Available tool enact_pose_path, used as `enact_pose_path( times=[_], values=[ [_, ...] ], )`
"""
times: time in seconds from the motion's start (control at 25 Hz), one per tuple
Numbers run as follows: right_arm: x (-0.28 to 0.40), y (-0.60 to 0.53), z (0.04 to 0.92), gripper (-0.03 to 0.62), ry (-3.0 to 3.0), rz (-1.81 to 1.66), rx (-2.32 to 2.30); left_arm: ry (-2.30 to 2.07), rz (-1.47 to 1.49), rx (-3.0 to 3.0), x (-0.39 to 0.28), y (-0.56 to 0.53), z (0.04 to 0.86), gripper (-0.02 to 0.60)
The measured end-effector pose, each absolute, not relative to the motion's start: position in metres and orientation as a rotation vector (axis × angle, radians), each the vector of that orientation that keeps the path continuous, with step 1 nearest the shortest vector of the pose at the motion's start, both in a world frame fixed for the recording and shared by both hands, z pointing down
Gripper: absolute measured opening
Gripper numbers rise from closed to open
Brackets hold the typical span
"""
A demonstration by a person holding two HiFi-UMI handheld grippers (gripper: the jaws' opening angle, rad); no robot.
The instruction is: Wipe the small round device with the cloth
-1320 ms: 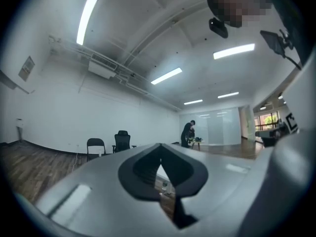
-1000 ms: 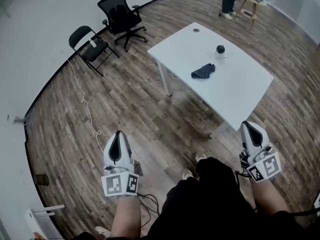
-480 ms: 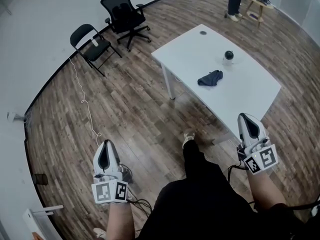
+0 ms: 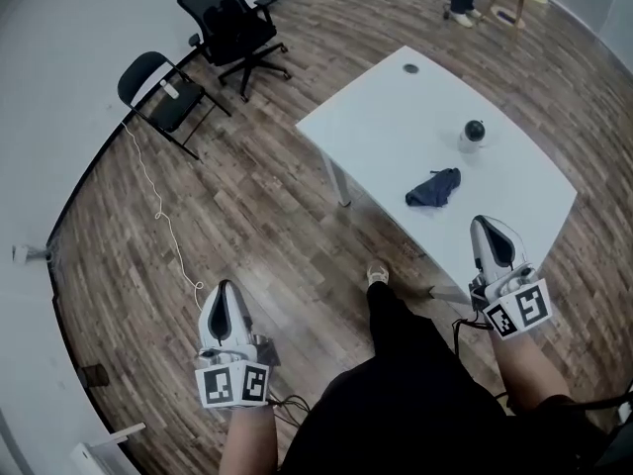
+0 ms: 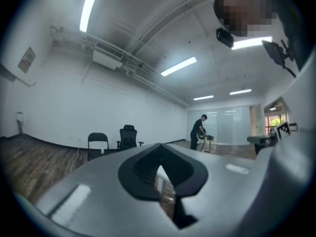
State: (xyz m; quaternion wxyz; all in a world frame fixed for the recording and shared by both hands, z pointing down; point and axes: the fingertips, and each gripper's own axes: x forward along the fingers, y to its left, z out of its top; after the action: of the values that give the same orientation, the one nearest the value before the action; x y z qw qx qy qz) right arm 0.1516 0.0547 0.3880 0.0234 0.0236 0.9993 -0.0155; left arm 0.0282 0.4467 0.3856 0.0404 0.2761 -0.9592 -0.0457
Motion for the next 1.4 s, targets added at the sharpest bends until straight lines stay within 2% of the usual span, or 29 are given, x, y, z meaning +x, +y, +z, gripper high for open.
enact_pose_path(
  times=[0.2,0.36,0.64,0.84,1.0,1.16,1.4],
  values=[
    [0.084,0.028,0.396,0.002,3.134,-0.037,0.051,-2.844,-0.159,0.965,-0.048,0.379,0.413,0.006],
    [0.048,-0.018,0.391,0.002,3.164,-0.051,-0.087,-2.816,-0.11,1.143,-0.123,0.31,0.401,0.006],
    [0.021,-0.07,0.382,0.002,3.117,-0.099,-0.391,-2.766,0.005,1.469,-0.208,0.207,0.352,0.006],
    [0.013,-0.086,0.384,0.002,3.042,-0.052,-0.647,-2.592,0.008,1.783,-0.253,0.135,0.356,0.006],
    [0.029,-0.101,0.402,0.002,2.958,-0.053,-0.942,-2.324,-0.024,2.053,-0.253,0.067,0.391,0.006],
    [0.066,-0.089,0.392,0.002,2.838,-0.027,-1.294,-2.032,-0.023,2.365,-0.233,0.001,0.384,0.006],
    [0.092,-0.043,0.395,0.002,2.754,-0.028,-1.562,-1.77,-0.009,2.578,-0.208,-0.03,0.386,0.006]
  ],
)
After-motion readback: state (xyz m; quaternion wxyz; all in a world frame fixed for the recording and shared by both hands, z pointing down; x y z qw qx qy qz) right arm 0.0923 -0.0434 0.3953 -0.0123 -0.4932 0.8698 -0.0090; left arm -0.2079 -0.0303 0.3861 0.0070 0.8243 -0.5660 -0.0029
